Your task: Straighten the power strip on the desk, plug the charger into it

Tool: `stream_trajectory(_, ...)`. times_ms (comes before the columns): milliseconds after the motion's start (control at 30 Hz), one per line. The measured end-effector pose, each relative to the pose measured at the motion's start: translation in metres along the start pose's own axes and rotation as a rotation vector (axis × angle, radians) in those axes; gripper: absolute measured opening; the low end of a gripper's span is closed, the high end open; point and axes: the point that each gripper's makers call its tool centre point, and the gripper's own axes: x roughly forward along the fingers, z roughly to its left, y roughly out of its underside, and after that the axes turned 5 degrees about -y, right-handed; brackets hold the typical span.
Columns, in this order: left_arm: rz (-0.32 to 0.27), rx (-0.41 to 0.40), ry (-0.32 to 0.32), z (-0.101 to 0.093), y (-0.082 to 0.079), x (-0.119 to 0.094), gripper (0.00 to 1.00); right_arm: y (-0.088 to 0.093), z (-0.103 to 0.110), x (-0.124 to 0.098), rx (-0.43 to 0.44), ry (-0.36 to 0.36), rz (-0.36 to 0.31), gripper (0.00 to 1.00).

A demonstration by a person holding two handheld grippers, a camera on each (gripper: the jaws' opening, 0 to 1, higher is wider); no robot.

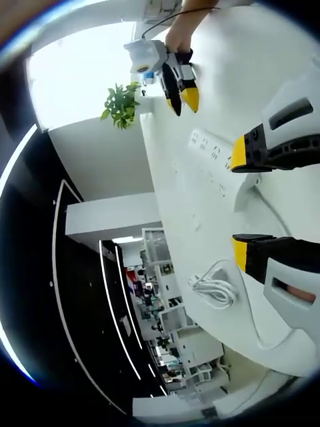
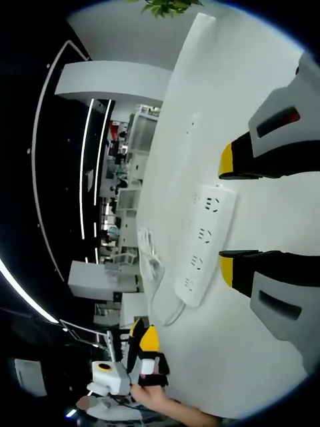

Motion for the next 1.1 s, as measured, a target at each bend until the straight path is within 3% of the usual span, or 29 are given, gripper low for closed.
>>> stream_trajectory(533, -0.027, -0.043, 0.013, 0.010, 0.010, 0.008, 0.37, 0.004, -0.008, 0.014, -0.035, -0.028, 0.001, 0.40)
stream_trajectory(1100, 0.010, -0.037, 0.121, -0.014, 0.026, 0.018, 0.34, 0.021, -0.017, 0.029, 0.006, -0.076, 0.030, 0.38)
